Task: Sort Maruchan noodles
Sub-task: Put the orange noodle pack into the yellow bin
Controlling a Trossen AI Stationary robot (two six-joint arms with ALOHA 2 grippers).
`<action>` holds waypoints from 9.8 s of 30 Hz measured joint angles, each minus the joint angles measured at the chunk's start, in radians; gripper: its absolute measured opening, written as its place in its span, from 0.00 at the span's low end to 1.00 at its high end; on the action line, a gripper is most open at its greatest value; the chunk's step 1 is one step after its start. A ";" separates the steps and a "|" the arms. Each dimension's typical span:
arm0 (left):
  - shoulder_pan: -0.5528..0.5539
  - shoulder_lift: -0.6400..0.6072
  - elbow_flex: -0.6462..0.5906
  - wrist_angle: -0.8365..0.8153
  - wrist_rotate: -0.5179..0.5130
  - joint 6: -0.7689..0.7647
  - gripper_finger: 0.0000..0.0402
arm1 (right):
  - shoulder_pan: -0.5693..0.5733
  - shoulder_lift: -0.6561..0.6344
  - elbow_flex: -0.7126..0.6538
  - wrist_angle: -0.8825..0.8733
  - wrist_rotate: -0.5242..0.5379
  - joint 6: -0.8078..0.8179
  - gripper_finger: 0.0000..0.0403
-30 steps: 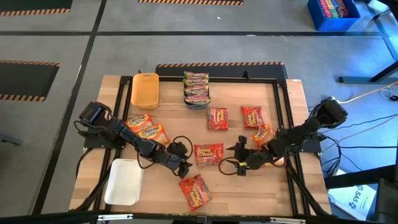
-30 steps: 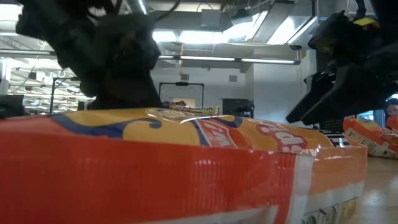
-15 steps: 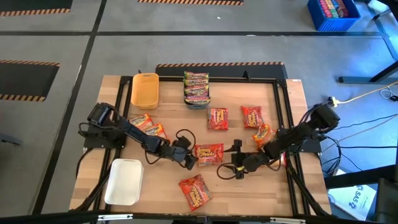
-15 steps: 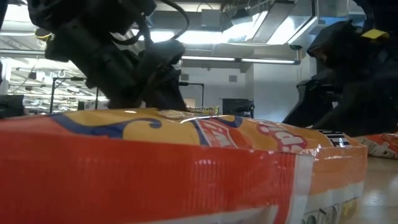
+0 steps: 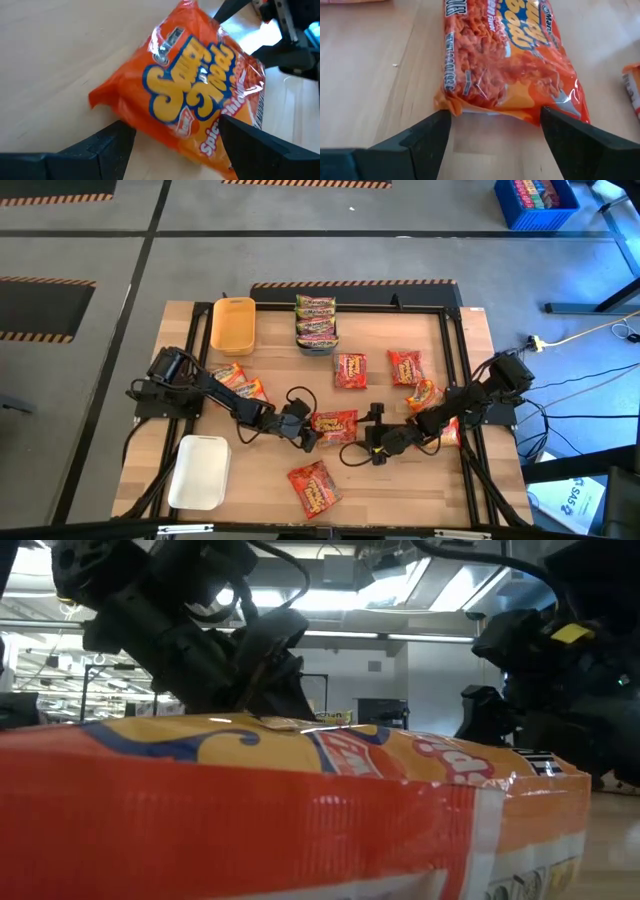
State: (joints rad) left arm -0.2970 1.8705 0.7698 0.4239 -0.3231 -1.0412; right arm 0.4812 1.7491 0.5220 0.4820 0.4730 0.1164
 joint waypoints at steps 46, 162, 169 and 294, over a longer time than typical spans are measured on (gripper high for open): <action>0.004 0.016 0.000 0.246 -0.085 0.490 0.51 | 0.003 -0.014 0.064 -0.096 0.194 -0.140 0.76; 0.090 -0.074 0.397 -0.615 0.260 0.679 0.67 | -0.114 0.002 -0.003 0.380 -0.232 -0.096 0.23; 0.079 -0.074 0.396 -0.617 0.234 0.683 0.57 | -0.114 0.002 -0.003 0.381 -0.241 -0.091 0.23; 0.200 -0.170 0.627 -0.903 0.214 0.864 0.64 | -0.351 -0.162 0.055 0.148 -0.387 -0.165 0.33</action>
State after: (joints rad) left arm -0.0971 1.7001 1.3970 -0.4788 -0.1088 -0.1768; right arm 0.1307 1.5867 0.5766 0.6299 0.0860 -0.0490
